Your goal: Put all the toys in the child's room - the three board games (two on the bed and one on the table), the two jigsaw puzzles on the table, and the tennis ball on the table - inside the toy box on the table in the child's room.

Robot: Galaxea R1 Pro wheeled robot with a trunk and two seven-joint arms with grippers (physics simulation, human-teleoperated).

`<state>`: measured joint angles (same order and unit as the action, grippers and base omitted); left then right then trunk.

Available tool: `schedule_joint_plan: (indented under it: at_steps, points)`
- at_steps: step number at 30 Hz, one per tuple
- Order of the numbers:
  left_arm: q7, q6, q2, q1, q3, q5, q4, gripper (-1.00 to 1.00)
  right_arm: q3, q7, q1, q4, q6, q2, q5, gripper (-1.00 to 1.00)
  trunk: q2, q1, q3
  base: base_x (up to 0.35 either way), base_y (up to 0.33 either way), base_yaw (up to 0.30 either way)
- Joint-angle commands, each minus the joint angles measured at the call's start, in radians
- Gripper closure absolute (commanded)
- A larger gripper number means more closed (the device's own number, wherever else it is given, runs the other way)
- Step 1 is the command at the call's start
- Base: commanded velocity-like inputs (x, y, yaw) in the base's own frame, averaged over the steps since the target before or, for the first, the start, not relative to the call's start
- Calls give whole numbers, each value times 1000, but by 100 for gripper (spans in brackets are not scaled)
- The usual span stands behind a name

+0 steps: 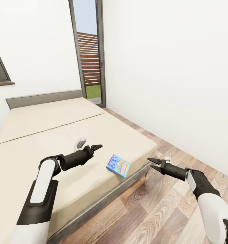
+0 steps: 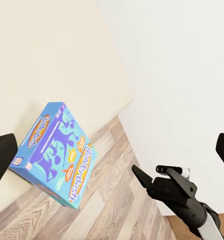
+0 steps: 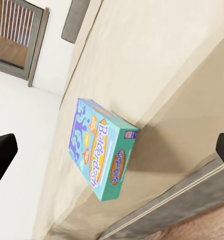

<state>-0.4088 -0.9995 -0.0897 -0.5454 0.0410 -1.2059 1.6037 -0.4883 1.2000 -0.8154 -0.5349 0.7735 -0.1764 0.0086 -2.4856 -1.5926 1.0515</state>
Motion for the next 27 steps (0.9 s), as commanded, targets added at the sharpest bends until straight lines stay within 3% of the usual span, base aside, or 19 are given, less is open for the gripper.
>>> schedule_joint_plan:
  at_steps: [1,27]
  points:
    - [-10,-4,-1,-1,2,-11,1,-100,-3,3,-1,0,8,0,1,-100,0,0,1,0,0,0]
    - [-10,-5,0,-1,2,-11,2,-100,-12,-46,-1,26,8,6,1,-100,0,0,1,0,0,22]
